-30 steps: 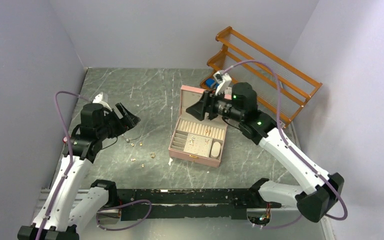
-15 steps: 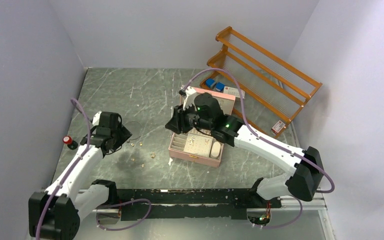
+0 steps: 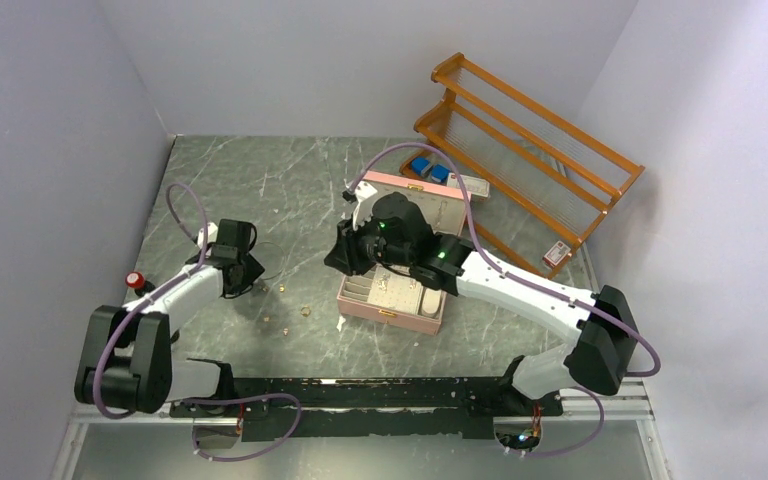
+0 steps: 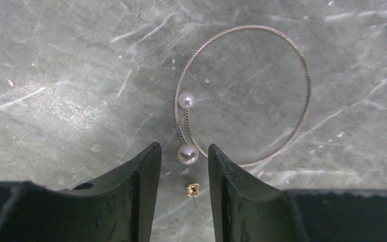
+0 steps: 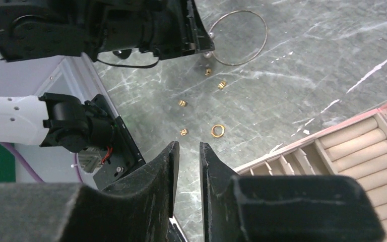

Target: Organize the mixed jewelry

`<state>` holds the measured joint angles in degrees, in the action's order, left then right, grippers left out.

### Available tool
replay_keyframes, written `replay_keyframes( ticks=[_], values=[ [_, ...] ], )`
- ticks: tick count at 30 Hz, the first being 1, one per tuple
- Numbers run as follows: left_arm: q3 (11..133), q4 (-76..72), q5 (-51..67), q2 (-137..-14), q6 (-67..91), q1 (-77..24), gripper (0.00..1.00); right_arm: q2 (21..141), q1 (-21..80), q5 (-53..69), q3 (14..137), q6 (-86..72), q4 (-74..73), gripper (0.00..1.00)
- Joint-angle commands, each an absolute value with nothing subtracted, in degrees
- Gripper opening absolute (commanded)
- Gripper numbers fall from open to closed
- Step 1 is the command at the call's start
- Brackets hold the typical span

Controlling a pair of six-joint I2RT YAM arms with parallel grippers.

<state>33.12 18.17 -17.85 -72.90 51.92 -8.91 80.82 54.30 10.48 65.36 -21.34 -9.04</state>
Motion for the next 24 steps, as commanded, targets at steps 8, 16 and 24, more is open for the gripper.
replay_keyframes(
  ticks=[8,16,24],
  values=[
    [37.00,18.76,-18.90,-77.79,49.01,-8.35,0.37,80.67,56.33,7.91,67.72,-19.83,-9.90,0.20],
    [37.43,20.04,-17.77,-78.24,48.34,-8.35,0.23,80.77,56.51,7.01,67.95,-20.17,-10.46,0.18],
    [38.95,23.75,-16.40,-78.62,46.15,-8.35,0.28,80.80,56.51,6.26,67.37,-21.24,-10.39,0.18]
  ],
)
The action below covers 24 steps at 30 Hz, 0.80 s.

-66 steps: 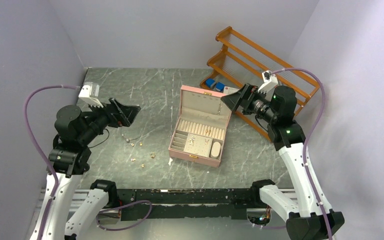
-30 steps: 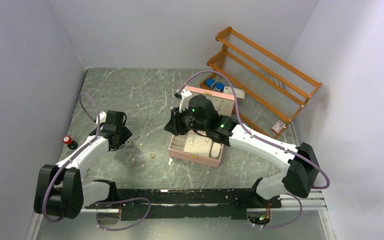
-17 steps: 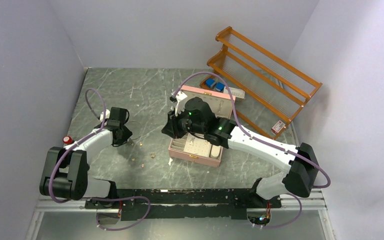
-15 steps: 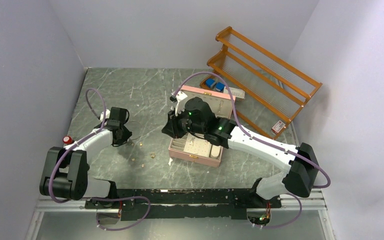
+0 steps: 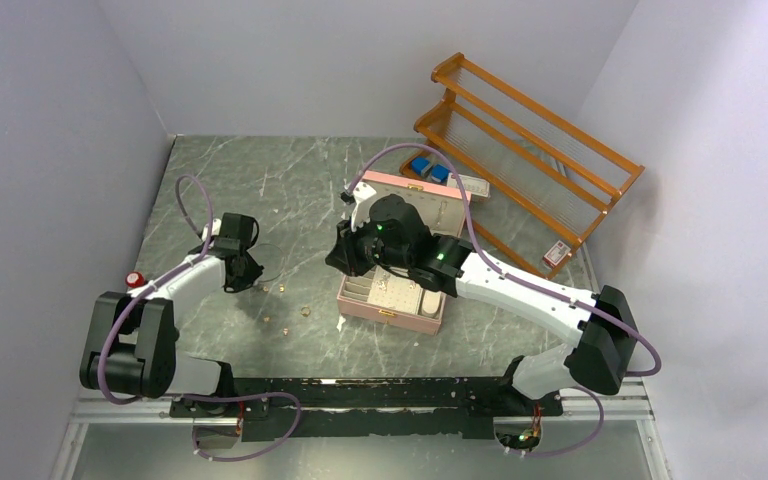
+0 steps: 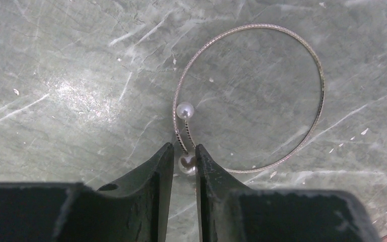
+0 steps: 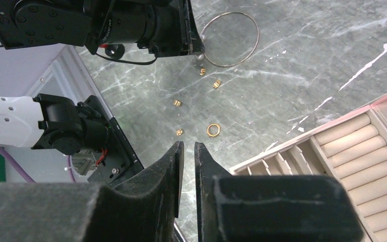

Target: Organize the mixed jewelry

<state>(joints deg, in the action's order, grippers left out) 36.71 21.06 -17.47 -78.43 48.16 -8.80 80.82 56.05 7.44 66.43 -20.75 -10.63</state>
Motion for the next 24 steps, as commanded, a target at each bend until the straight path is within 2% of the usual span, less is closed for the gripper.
replay_keyframes(
  ticks=[1,5,10,17,24],
  values=[
    [39.36,24.63,-16.20,-78.54,45.64,-8.35,0.29,80.85,56.47,6.24,67.47,-21.24,-10.57,0.18],
    [39.64,24.99,-14.68,-78.51,43.55,-8.35,0.33,80.77,56.51,5.85,67.40,-20.95,-10.85,0.18],
    [39.42,23.73,-12.60,-80.50,42.72,-8.35,0.32,80.79,56.49,5.72,67.41,-21.16,-11.07,0.18],
    [39.18,23.29,-12.65,-81.73,42.79,-8.35,0.23,80.33,56.51,5.11,66.80,-21.27,-11.34,0.17],
    [38.97,21.74,-11.06,-78.02,42.15,-8.35,0.06,80.59,56.49,4.39,66.67,-21.91,-10.92,0.17]
  ],
)
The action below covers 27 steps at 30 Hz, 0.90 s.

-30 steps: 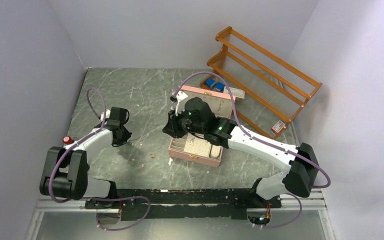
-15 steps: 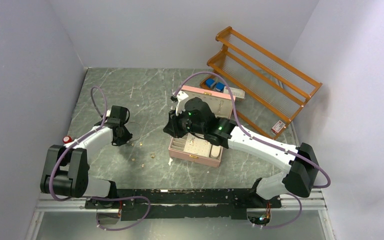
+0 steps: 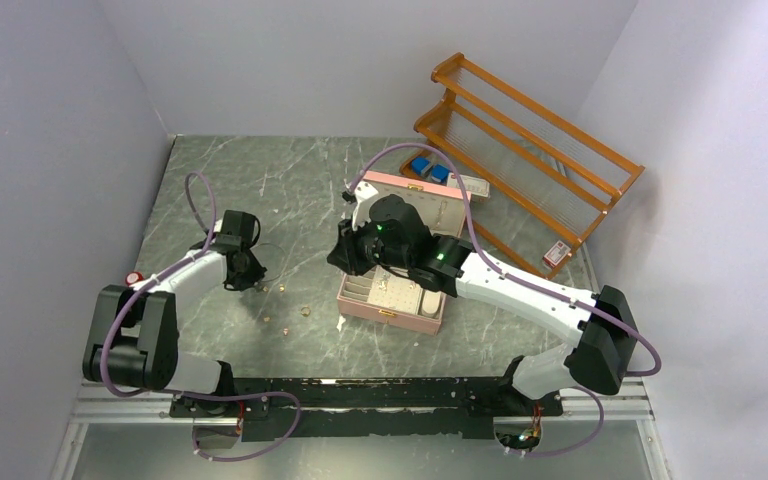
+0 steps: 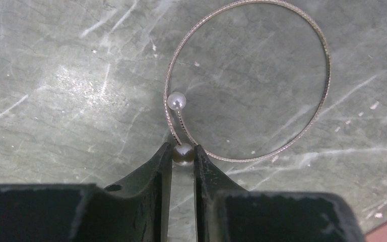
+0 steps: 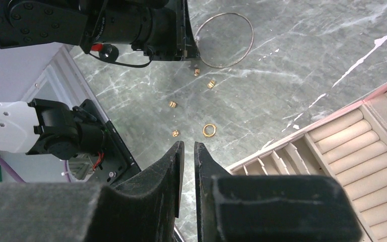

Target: Organize the mixed jewelry

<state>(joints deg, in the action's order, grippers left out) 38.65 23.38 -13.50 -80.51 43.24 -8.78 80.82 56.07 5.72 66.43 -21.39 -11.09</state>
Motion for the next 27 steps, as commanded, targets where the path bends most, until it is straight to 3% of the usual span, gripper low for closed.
replay_keyframes(
  ticks=[1,7,16,21,27],
  values=[
    [38.69,21.08,-10.40,-76.67,41.98,-8.35,0.05,80.72,56.51,4.06,66.60,-22.03,-10.78,0.17],
    [37.30,19.32,-7.03,-67.25,42.70,-8.35,0.05,81.87,56.51,3.13,66.53,-24.54,-10.09,0.19],
    [37.61,20.25,-1.24,-56.26,46.68,-8.35,0.05,82.96,56.49,2.27,64.07,-34.05,-2.92,0.39],
    [39.10,21.31,5.41,-51.98,49.14,-8.35,0.06,84.70,56.51,0.14,63.93,-37.54,-0.47,0.57],
    [39.29,21.18,17.98,-49.57,54.40,-8.35,0.05,86.47,56.50,-2.87,63.87,-39.30,5.34,0.65]
  ],
)
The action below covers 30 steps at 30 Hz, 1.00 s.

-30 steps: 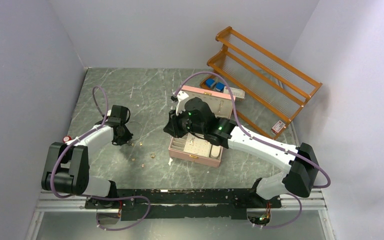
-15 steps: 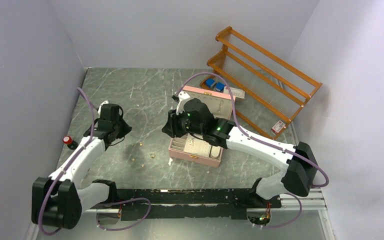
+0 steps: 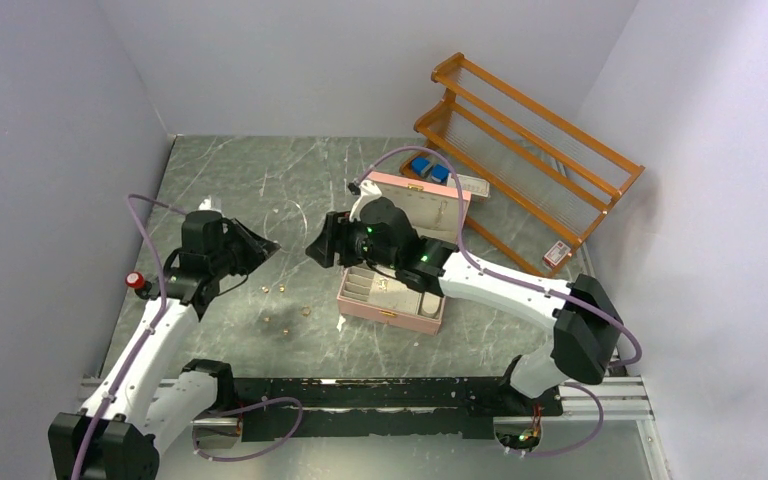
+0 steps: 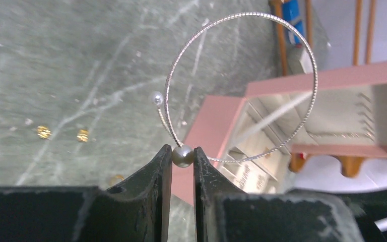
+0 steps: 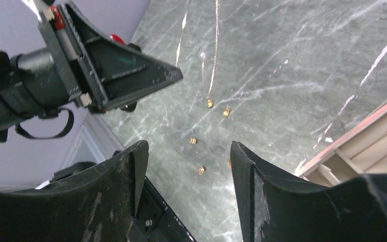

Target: Organize the mixed jewelry

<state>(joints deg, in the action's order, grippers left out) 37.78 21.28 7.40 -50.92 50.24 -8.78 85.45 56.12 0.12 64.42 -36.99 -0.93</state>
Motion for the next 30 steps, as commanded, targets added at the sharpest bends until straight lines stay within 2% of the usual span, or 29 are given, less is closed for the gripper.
replay_keyframes(
  ticks=[1,16,21,30],
  values=[
    [39.21,21.01,18.98,-49.26,54.87,-8.35,0.05,86.75,56.49,-3.20,63.89,-39.73,6.05,0.65],
    [38.93,16.56,24.16,-48.96,56.24,-8.35,0.06,90.07,56.34,-11.38,64.87,-42.67,8.17,0.58],
    [38.50,16.19,24.73,-48.95,56.73,-8.35,0.06,91.77,56.40,-10.46,66.43,-41.76,9.01,0.42],
    [38.76,15.81,25.05,-49.54,55.89,-8.35,0.09,90.52,56.38,-11.41,64.79,-38.81,12.83,0.06]
  ],
)
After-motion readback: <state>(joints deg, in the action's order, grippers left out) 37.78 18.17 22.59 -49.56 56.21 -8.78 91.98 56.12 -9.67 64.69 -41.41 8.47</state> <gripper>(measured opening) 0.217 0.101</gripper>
